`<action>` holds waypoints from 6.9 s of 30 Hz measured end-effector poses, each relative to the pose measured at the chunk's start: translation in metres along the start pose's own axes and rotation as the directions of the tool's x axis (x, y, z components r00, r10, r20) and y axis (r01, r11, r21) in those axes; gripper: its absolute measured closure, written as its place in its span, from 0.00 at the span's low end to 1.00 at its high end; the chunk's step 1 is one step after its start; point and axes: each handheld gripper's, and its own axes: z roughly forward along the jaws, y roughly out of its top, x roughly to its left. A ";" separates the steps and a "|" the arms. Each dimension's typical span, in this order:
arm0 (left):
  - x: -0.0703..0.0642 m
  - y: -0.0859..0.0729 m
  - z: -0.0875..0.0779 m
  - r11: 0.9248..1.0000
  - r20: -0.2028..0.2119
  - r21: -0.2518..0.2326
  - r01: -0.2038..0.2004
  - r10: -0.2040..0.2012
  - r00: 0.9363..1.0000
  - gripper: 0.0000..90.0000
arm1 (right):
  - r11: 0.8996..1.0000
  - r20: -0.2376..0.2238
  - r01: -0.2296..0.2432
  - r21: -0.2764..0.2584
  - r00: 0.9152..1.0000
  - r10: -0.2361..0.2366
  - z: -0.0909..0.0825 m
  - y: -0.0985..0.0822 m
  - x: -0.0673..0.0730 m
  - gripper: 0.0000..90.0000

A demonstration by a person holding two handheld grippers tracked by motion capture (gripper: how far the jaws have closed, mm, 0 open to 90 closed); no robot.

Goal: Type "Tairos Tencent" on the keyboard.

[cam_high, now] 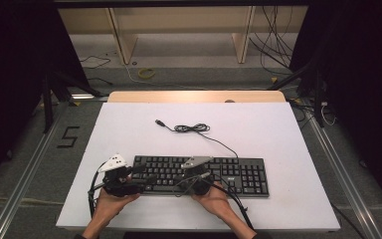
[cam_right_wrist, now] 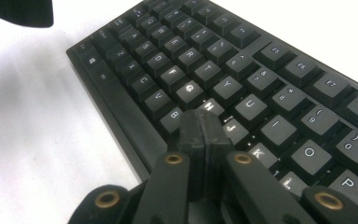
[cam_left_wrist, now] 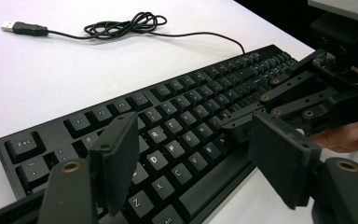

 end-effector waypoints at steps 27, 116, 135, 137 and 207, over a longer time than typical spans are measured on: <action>0.001 0.003 0.003 1.000 -0.034 0.017 -0.002 0.002 0.999 0.37 | 0.995 -0.003 -0.064 -0.076 0.998 0.064 -0.023 -0.006 -0.005 0.87; 0.002 0.021 0.080 0.953 -0.040 0.289 -0.089 0.105 0.994 0.96 | 0.979 0.024 -0.076 -0.187 0.996 0.082 -0.095 -0.048 -0.022 0.38; 0.001 0.026 0.068 0.971 0.007 0.231 -0.064 0.064 0.998 0.82 | 0.977 0.027 -0.082 -0.195 0.996 0.089 -0.097 -0.049 -0.024 0.37; 0.001 0.026 0.067 0.973 0.014 0.224 -0.060 0.059 0.998 0.80 | 0.977 0.027 -0.083 -0.196 0.996 0.090 -0.098 -0.049 -0.025 0.37; -0.015 -0.012 -0.009 0.999 0.075 -0.044 -0.031 0.035 0.997 0.28 | 0.946 0.123 -0.088 -0.312 0.984 0.132 -0.153 -0.099 -0.048 0.32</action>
